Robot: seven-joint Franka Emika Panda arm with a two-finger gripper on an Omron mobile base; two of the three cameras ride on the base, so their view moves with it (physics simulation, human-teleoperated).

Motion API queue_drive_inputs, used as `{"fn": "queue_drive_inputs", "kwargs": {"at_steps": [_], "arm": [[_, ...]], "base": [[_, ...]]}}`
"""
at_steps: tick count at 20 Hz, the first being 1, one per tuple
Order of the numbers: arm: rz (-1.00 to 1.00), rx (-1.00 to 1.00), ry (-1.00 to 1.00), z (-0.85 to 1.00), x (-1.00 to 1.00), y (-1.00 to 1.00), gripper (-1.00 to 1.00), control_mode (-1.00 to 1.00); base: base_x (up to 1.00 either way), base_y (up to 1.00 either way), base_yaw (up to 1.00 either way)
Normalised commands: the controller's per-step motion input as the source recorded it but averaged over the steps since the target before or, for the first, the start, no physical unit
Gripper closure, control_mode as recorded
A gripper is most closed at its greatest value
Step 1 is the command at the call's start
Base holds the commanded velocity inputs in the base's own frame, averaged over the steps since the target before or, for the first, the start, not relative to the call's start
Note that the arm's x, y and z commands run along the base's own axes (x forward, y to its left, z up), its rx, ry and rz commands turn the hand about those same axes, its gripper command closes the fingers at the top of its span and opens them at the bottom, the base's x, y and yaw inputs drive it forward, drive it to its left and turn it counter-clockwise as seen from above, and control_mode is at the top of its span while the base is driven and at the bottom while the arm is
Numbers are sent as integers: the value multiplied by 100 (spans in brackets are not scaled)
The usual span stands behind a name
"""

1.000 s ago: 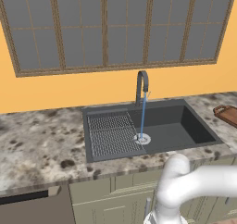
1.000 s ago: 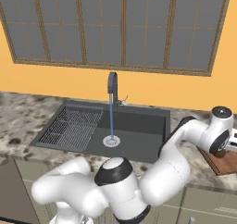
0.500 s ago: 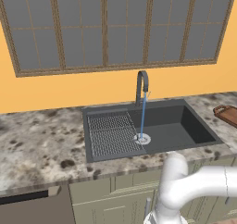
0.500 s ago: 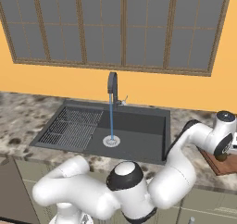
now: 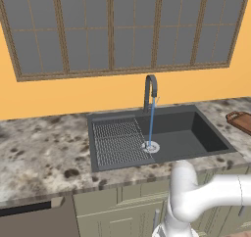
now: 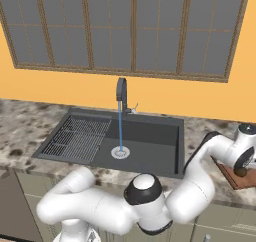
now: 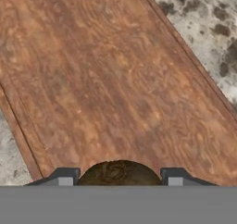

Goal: Pick the kiwi from the sink and place it on the cutting board to airdry. Then turn off the sink faucet.

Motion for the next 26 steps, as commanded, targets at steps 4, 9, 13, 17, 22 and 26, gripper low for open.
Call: {"fn": "queue_drive_inputs", "kwargs": {"at_steps": [4,9,13,17,22,26], "arm": [[5,1,4,-24,14,-14,100,-100],[5,1,3,-21,12,-15,100,-100],[5,1,2,-21,8,-14,-100,-100],[4,0,1,-11,2,-5,-100,-100],[3,0,0,11,0,0,-100,-100],[4,0,0,12,0,11,-100,-100]], "base": [[0,0,0],[0,0,0],[0,0,0],[0,0,0],[0,0,0],[0,0,0]]}}
